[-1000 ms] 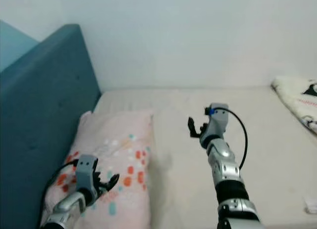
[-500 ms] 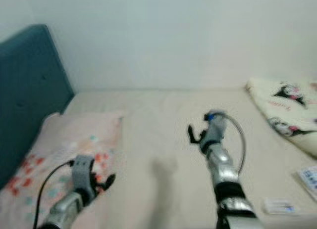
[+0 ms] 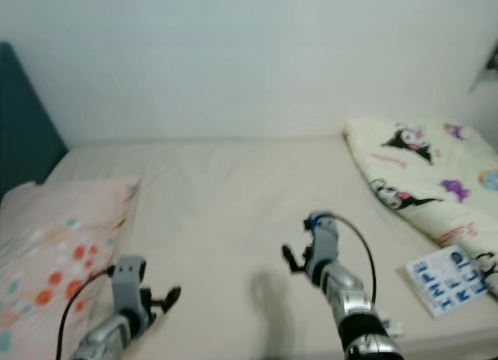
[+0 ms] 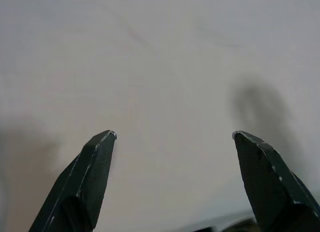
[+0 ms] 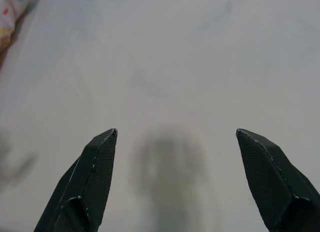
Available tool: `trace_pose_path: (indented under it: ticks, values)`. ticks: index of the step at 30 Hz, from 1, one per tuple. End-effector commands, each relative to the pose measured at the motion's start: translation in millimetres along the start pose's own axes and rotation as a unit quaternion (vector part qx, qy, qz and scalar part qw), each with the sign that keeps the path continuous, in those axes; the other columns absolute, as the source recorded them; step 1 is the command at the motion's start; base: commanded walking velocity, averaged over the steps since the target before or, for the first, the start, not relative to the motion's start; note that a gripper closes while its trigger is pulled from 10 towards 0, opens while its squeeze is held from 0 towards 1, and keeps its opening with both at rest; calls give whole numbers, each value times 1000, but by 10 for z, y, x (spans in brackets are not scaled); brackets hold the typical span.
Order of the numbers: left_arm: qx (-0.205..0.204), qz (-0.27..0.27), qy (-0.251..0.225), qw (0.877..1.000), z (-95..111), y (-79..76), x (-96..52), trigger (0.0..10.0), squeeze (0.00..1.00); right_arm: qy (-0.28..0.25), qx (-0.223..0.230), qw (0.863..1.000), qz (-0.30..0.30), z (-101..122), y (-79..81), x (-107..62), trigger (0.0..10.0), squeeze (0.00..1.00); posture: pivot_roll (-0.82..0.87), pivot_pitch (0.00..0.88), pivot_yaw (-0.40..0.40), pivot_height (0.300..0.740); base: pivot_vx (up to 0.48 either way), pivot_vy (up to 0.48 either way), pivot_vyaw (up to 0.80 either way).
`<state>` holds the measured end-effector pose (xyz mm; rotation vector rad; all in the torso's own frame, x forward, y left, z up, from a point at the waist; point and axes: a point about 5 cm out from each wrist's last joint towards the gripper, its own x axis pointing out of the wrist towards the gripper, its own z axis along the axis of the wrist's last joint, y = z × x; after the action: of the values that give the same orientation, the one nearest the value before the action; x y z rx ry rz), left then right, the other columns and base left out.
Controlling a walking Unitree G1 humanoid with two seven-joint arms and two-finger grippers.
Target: Clean up the room
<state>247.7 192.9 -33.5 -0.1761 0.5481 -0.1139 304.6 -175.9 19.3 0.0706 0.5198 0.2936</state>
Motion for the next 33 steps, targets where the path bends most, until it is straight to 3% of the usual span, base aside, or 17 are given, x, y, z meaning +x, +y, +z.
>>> trace_pose_path:
  ticks: [1, 10, 33]
  values:
    - [0, 11, 35, 999, -153, 56, -66, 10000, 0, 9, -12, 1000, 13, -55, 35, -5, 10000, 0, -141, 0, -7, 740, 0, -480, 0]
    - [-8, 17, 40, 999, -196, 97, -100, 10000, 0, 9, -6, 1000, 17, -77, 71, 7, 10000, 0, -138, 0, -1, 740, 0, -107, 0]
    - [-7, -11, 12, 1000, -36, -15, -3, 10000, 0, 3, -11, 1000, 22, -31, 92, 29, 10000, 0, -132, 0, -5, 740, 0, -480, 0]
